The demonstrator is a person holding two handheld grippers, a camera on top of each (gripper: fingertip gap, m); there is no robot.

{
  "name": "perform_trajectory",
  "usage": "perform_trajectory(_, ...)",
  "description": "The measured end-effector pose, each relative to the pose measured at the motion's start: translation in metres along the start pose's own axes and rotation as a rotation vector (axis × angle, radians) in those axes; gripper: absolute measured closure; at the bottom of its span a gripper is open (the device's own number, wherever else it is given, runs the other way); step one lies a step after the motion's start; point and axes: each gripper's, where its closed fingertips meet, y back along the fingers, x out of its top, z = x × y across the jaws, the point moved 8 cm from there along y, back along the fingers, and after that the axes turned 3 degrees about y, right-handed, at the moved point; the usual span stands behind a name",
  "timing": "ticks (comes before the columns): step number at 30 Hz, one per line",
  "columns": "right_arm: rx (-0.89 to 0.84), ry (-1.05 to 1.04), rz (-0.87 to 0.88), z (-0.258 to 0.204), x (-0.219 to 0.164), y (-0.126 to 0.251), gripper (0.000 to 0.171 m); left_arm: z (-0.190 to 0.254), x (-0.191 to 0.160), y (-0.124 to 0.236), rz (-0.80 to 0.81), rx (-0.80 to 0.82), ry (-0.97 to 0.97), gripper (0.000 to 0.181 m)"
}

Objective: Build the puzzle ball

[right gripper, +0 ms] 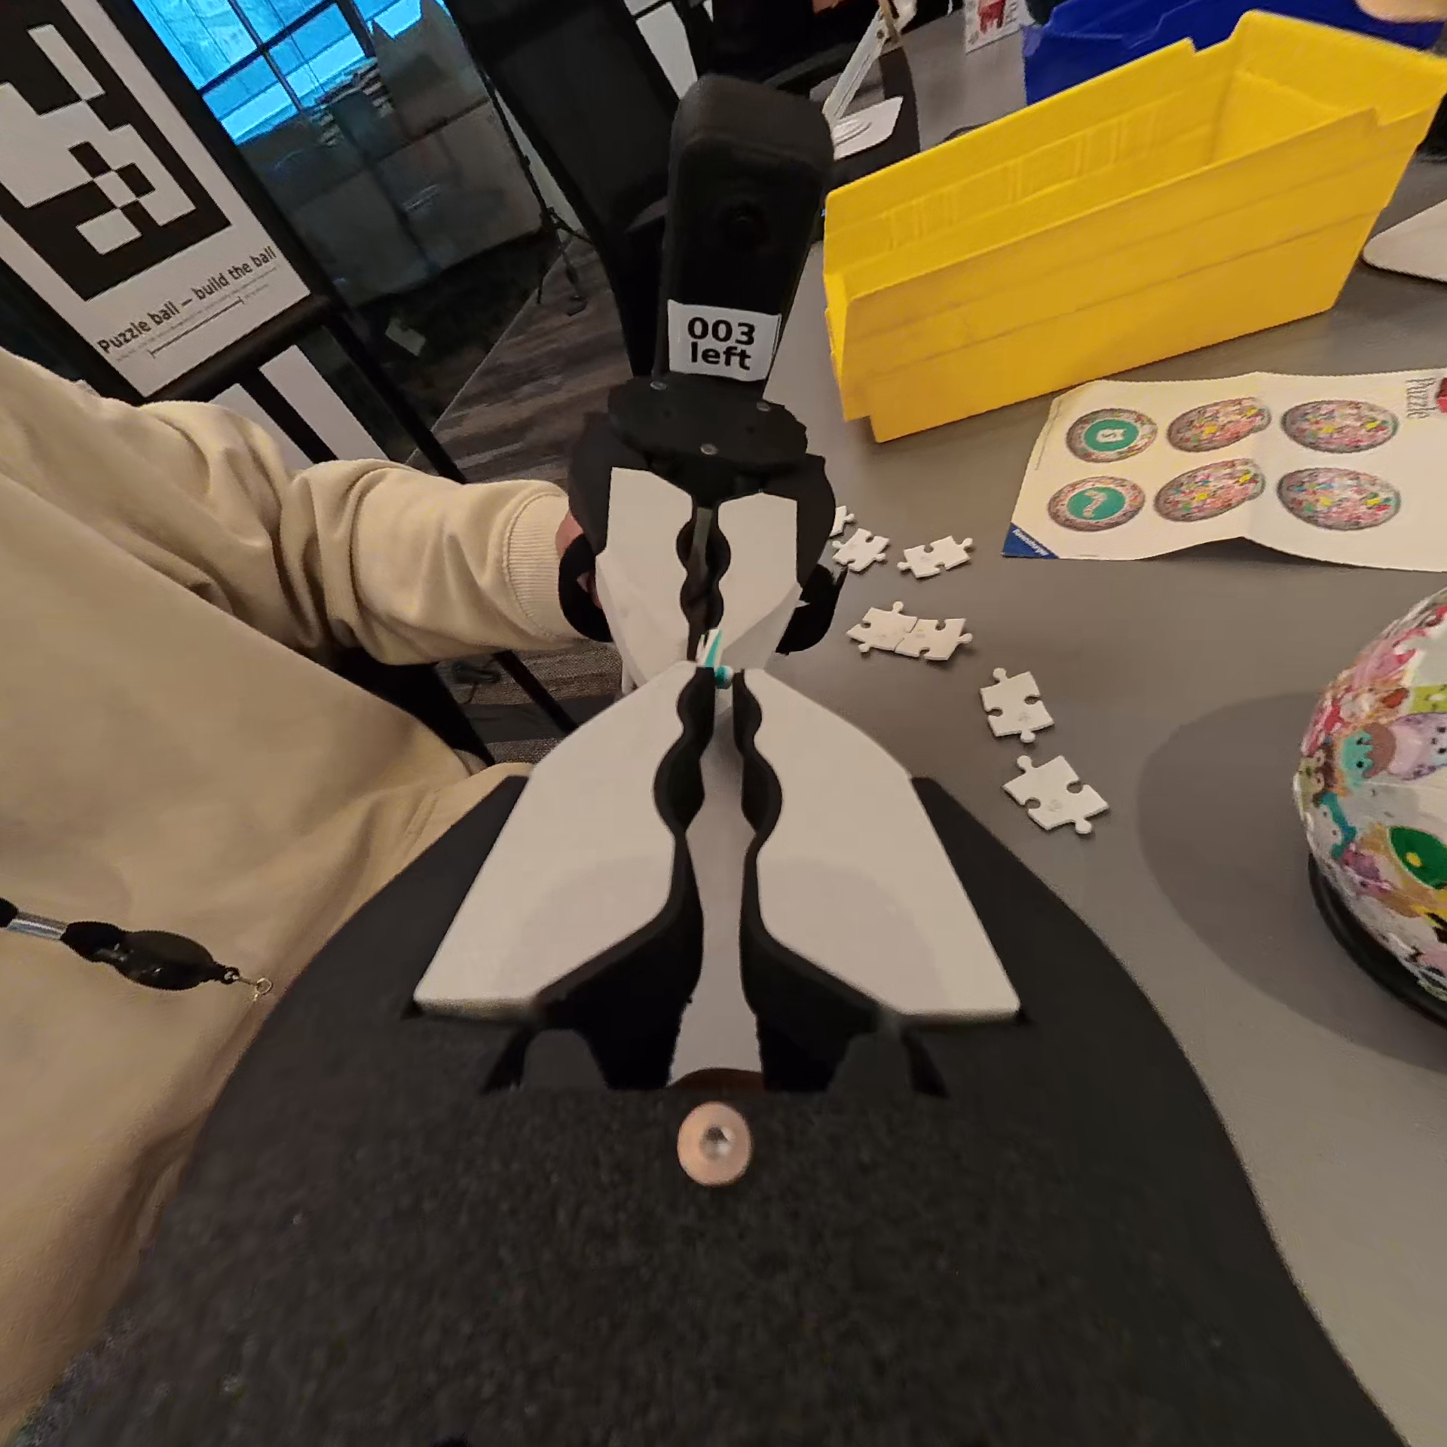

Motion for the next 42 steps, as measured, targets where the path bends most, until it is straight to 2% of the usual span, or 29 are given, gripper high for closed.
perform_trajectory(4, 0.049, -0.006, -0.029, 0.001, -0.003, 0.001, 0.168, -0.001, -0.002, -0.002, -0.026, 0.003, -0.013, 0.179)
perform_trajectory(7, 0.066, -0.022, -0.003, 0.010, -0.001, 0.002, 0.168, -0.006, 0.002, 0.000, 0.023, 0.049, 0.003, 0.177)
perform_trajectory(9, 0.068, -0.038, 0.011, 0.023, 0.005, 0.004, 0.169, -0.012, 0.011, 0.006, 0.082, 0.121, 0.001, 0.158)
perform_trajectory(11, 0.025, -0.035, 0.007, 0.042, 0.017, 0.011, 0.169, -0.020, 0.018, 0.018, 0.109, 0.221, -0.022, 0.152)
perform_trajectory(14, -0.059, -0.061, 0.028, 0.081, 0.043, 0.027, 0.169, -0.034, 0.024, 0.032, 0.105, 0.411, -0.107, 0.153)
perform_trajectory(19, -0.129, -0.210, -0.091, 0.140, 0.048, 0.026, 0.169, -0.061, 0.041, 0.040, 0.111, 0.560, -0.121, 0.160)
perform_trajectory(22, -0.105, -0.257, -0.139, 0.151, 0.046, 0.021, 0.169, -0.076, 0.054, 0.039, 0.110, 0.604, -0.168, 0.174)
perform_trajectory(26, -0.089, -0.322, -0.150, 0.155, 0.039, 0.022, 0.169, -0.096, 0.068, 0.028, 0.080, 0.591, -0.238, 0.181)
perform_trajectory(34, -0.093, -0.403, -0.162, 0.159, 0.034, 0.021, 0.169, -0.110, 0.076, 0.008, 0.002, 0.594, -0.441, 0.181)
perform_trajectory(42, -0.121, -0.398, -0.220, 0.164, 0.038, 0.019, 0.169, -0.111, 0.075, 0.001, -0.041, 0.627, -0.483, 0.181)
